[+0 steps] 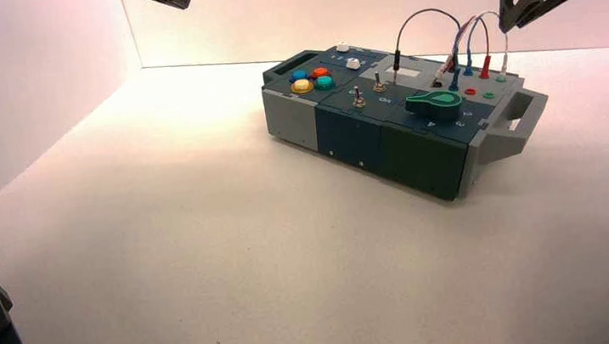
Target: Push the yellow button with the right gripper.
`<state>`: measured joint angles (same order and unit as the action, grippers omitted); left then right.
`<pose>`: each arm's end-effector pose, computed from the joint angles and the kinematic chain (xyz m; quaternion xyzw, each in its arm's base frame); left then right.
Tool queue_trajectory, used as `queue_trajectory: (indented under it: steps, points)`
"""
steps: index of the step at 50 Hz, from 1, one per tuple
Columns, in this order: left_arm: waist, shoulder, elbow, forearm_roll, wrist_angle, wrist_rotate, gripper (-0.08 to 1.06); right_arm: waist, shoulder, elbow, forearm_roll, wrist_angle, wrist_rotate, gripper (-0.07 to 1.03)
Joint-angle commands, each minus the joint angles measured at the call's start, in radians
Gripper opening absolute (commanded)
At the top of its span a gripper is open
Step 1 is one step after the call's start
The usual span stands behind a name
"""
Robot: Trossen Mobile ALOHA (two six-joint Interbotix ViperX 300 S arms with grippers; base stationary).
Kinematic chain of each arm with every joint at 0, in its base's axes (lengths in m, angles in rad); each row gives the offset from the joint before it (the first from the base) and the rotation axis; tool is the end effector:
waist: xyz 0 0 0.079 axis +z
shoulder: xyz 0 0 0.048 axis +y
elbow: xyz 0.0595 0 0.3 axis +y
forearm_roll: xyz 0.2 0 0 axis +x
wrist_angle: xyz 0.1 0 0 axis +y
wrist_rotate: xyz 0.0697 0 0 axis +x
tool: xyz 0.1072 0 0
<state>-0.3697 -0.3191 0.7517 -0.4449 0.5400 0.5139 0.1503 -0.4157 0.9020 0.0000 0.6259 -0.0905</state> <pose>0.3011 -0.1587 0.1666 0.0864 0.4293 -0.2887 0.8514 0.2737 0.0414 0.1266 -0.0779 0.5230 0.0875 0.8443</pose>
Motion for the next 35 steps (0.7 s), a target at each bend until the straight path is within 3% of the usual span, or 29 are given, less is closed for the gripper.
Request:
queue_trajectory:
  steps: [1,23,35]
  points:
    - [0.0,-0.02,-0.012,0.0,-0.006,0.005,-0.03,-0.002,-0.015,-0.017,0.003,-0.003,0.002,0.28]
    - [0.0,-0.025,-0.012,0.0,-0.011,0.005,-0.03,-0.002,-0.018,-0.02,0.002,-0.003,0.002,0.28]
    - [0.0,-0.063,0.003,-0.003,-0.067,0.005,-0.03,0.003,-0.038,-0.02,0.005,-0.003,0.0,0.21]
